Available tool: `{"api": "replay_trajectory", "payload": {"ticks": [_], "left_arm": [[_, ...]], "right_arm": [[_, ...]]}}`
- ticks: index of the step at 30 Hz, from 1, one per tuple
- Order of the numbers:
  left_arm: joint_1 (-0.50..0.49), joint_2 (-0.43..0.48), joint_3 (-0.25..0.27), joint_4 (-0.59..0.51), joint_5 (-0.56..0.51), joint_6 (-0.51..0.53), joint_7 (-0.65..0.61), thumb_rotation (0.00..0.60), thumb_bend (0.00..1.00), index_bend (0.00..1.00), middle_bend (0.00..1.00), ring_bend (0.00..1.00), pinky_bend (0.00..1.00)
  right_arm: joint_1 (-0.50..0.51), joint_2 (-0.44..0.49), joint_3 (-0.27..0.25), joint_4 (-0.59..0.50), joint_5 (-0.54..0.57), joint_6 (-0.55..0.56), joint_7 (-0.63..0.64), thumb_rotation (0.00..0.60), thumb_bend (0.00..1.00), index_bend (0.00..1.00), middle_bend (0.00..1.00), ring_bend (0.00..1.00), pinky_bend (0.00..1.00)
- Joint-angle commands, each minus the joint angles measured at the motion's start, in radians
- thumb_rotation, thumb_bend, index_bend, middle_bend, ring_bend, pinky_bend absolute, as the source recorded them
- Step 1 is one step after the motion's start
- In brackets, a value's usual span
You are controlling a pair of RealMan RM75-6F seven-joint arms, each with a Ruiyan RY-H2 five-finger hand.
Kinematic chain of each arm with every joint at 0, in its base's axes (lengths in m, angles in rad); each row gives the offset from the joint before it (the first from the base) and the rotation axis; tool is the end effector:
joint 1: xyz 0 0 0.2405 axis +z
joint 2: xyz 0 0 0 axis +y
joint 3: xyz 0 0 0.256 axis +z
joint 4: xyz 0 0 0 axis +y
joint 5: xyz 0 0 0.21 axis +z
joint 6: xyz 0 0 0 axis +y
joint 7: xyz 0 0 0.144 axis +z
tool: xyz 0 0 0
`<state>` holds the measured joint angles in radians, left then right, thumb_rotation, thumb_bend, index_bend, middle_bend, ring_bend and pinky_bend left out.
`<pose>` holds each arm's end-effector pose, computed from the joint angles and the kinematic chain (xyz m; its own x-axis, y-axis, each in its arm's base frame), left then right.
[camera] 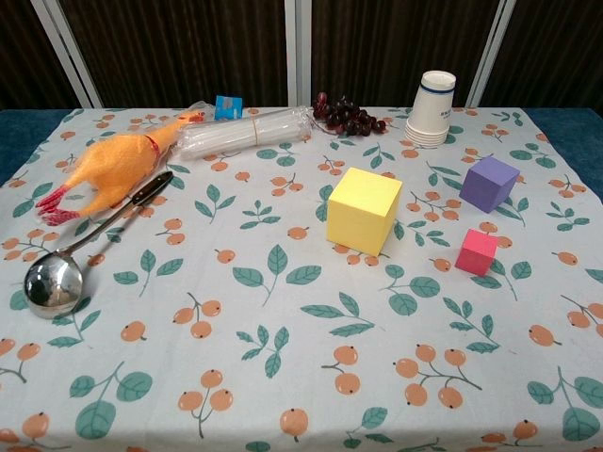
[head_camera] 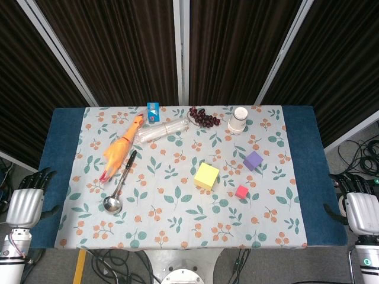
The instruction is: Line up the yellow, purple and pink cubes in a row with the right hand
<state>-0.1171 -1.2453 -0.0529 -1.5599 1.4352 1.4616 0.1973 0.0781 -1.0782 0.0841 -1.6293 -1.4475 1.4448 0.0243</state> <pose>-0.3126 0.1914 0.1231 0.4993 0.0226 0.8661 0.8659 0.0211 -0.4997 -0.3179 -0.1859 0.1732 0.3862 -0.0082 0.9224 -0.9212 0.0469 0.3862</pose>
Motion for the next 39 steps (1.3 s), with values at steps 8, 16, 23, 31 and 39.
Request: {"api": "replay_trajectory", "payload": {"ticks": [8, 16, 23, 31, 39], "left_arm": [[0.015, -0.017, 0.000, 0.008, 0.005, 0.030, -0.001, 0.600, 0.09, 0.22, 0.23, 0.18, 0.21], [0.020, -0.008, -0.003, -0.006, -0.007, 0.028, 0.004, 0.600, 0.09, 0.22, 0.23, 0.18, 0.21], [0.020, 0.006, -0.011, -0.014, -0.012, 0.028, 0.002, 0.600, 0.09, 0.22, 0.23, 0.18, 0.21], [0.026, 0.020, -0.012, -0.025, -0.016, 0.032, -0.001, 0.600, 0.09, 0.22, 0.23, 0.18, 0.21], [0.034, 0.025, -0.012, -0.031, -0.023, 0.039, 0.001, 0.600, 0.09, 0.22, 0.23, 0.18, 0.21]], "right_arm": [[-0.002, 0.014, -0.008, 0.001, -0.024, 0.007, 0.026, 0.600, 0.14, 0.20, 0.22, 0.10, 0.10], [0.084, 0.035, 0.002, -0.014, -0.087, -0.078, 0.000, 0.600, 0.14, 0.20, 0.22, 0.10, 0.10], [0.279, 0.015, 0.053, -0.037, -0.133, -0.281, -0.071, 0.600, 0.14, 0.19, 0.22, 0.10, 0.10], [0.521, -0.098, 0.097, 0.051, -0.139, -0.535, -0.117, 0.600, 0.04, 0.19, 0.19, 0.04, 0.09], [0.674, -0.240, 0.081, 0.204, -0.143, -0.687, -0.205, 0.600, 0.02, 0.16, 0.10, 0.00, 0.00]]}}
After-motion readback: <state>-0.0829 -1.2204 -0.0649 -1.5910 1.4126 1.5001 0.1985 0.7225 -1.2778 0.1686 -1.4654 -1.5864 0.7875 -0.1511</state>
